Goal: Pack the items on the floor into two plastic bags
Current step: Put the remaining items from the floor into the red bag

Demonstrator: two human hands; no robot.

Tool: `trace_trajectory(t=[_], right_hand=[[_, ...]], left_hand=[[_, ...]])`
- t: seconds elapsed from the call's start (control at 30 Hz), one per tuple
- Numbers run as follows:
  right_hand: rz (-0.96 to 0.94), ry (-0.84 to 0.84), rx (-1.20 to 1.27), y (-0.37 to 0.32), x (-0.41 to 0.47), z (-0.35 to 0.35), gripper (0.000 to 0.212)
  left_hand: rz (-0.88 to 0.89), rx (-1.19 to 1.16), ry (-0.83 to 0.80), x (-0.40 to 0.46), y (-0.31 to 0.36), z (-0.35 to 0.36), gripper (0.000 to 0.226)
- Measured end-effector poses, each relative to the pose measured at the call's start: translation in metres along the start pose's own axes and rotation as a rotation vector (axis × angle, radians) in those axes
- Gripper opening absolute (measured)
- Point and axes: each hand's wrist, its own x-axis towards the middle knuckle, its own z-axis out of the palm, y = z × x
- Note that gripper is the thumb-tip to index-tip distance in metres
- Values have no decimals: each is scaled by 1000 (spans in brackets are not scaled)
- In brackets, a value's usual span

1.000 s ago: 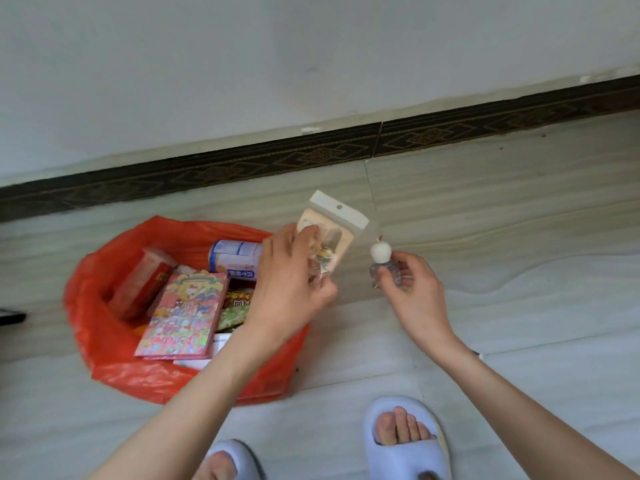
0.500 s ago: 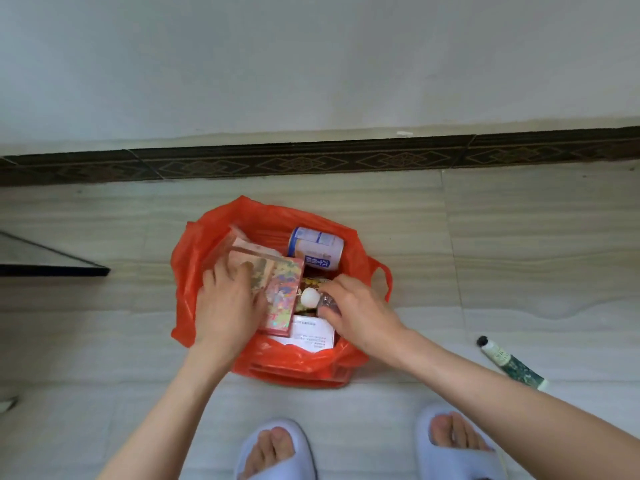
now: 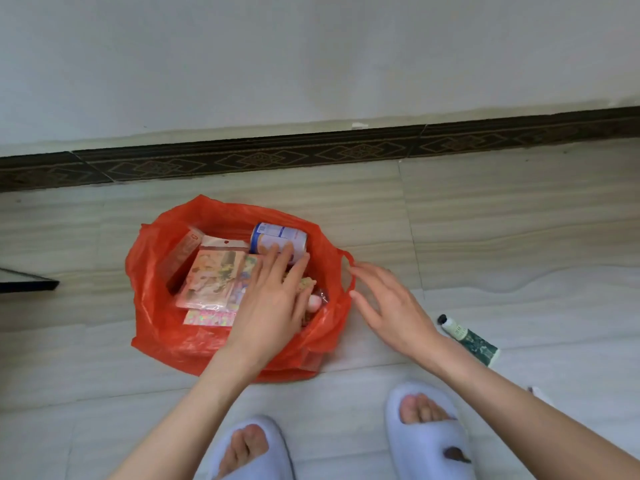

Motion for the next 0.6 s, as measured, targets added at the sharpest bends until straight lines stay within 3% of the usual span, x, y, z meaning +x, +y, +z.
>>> trace_trajectory(t=[0.17, 0.3, 0.5, 0.6], right_hand=[[288, 228, -37, 70, -62, -42, 44], [564, 328, -64, 121, -137, -58, 41], [845, 251, -207, 168, -241, -63, 41], [875, 132, -236, 177, -260, -56, 51]], left_hand=[[325, -29, -86, 19, 75, 42, 47], [474, 49, -167, 31, 125, 90, 47], [664, 167, -274, 44, 174, 146, 47], [697, 110, -289, 57, 171, 158, 37]])
